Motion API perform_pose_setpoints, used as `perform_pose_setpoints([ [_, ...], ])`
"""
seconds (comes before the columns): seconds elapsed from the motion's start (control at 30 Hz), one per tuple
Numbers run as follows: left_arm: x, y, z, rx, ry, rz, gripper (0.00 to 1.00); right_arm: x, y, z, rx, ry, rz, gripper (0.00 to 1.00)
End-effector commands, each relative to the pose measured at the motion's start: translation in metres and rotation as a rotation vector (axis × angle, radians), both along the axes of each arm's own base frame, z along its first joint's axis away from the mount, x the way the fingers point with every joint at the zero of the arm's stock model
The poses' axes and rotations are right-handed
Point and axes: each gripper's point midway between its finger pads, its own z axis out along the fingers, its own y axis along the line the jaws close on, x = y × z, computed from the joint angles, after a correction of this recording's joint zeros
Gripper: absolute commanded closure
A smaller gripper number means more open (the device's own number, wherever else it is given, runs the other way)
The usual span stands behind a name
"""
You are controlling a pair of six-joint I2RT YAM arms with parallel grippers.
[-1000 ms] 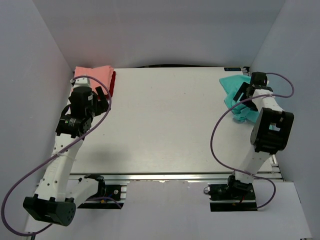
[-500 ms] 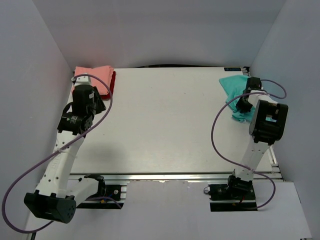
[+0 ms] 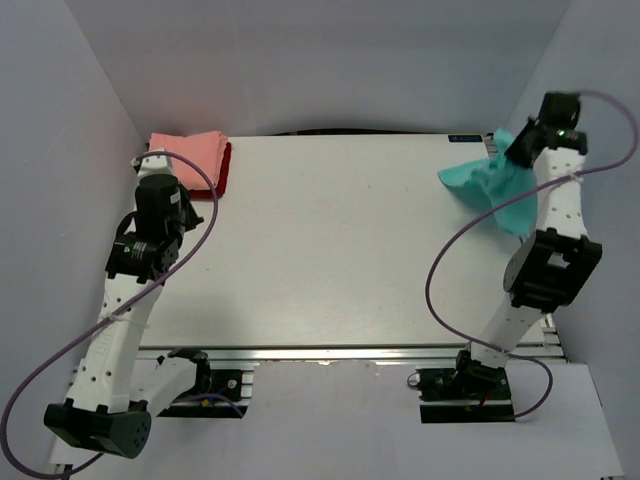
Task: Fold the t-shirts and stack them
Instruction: Grab crumpled tshirt from the corner of the board with the right arm, then move the tshirt to the center of the board
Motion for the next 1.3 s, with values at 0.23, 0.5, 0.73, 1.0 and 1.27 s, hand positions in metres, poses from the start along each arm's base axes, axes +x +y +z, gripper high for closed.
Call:
perform_pose_setpoints([
  [0.23,-0.004,0.003,-0.01,0.027,0.021,-0.001,0.78,-0.093,0.121,0.296,0.018,-0.702,0.464,1.0],
  [0.5,0.007,-0.01,-0.02,-0.033,0.03,-0.028,0.78,-0.143,0.244,0.325,0.109,-0.783,0.795,1.0],
  [0.73,0.006,-0.009,-0.014,-0.038,0.02,-0.019,0.78,-0.143,0.313,0.254,0.137,-0.646,0.911,1.0],
  [1.0,0.002,-0.004,-0.005,-0.027,0.014,-0.003,0.78,-0.14,0.366,0.106,0.15,-0.39,0.937,1.0],
  [1.27,0.003,-0.009,-0.011,-0.041,0.02,-0.019,0.76,-0.11,0.404,-0.054,0.054,-0.097,0.997,1.0],
])
